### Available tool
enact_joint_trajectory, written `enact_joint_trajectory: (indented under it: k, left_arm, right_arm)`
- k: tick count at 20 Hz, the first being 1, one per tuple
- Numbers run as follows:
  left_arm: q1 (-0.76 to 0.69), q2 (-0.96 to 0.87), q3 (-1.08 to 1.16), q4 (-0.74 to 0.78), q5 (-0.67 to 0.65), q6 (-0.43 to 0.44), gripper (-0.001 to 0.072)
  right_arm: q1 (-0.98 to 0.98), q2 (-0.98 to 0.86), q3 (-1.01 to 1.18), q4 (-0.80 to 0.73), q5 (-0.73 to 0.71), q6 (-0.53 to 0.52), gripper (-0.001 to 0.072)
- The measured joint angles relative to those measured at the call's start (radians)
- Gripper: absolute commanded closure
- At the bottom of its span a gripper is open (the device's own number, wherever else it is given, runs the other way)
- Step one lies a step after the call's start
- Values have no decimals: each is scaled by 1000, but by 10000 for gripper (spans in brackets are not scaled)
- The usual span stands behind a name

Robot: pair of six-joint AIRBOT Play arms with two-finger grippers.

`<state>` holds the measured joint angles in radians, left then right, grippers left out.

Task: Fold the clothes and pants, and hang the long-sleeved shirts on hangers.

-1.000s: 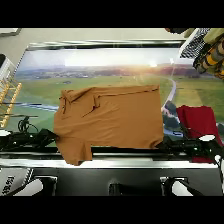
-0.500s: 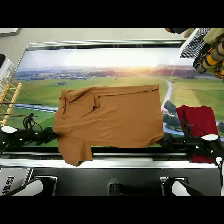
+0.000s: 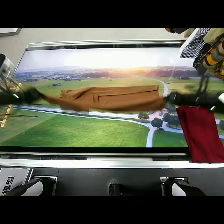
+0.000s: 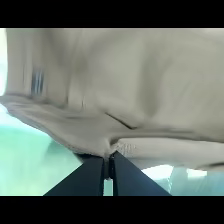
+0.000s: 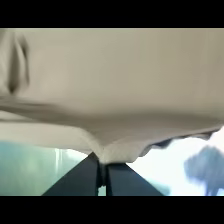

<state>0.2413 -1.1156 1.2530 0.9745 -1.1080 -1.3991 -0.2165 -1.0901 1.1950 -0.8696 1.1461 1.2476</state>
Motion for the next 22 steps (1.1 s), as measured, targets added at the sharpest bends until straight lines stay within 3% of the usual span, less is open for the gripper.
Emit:
enact_joint_trajectory:
  k: [5,12,18,22]
  left_arm:
    - [-14,166,368,180,-81,-227,694]
    - [-18,467,506,411,-175,-417,694]
    - [-18,491,491,517,-235,-462,694]
    - [-18,335,406,434,-247,-370,694]
  right_arm:
    - [29,142,374,-101,47,116,678]
    - [35,418,503,-227,-13,338,678]
    - [36,388,513,-281,39,430,677]
    - [37,196,514,-294,135,436,677]
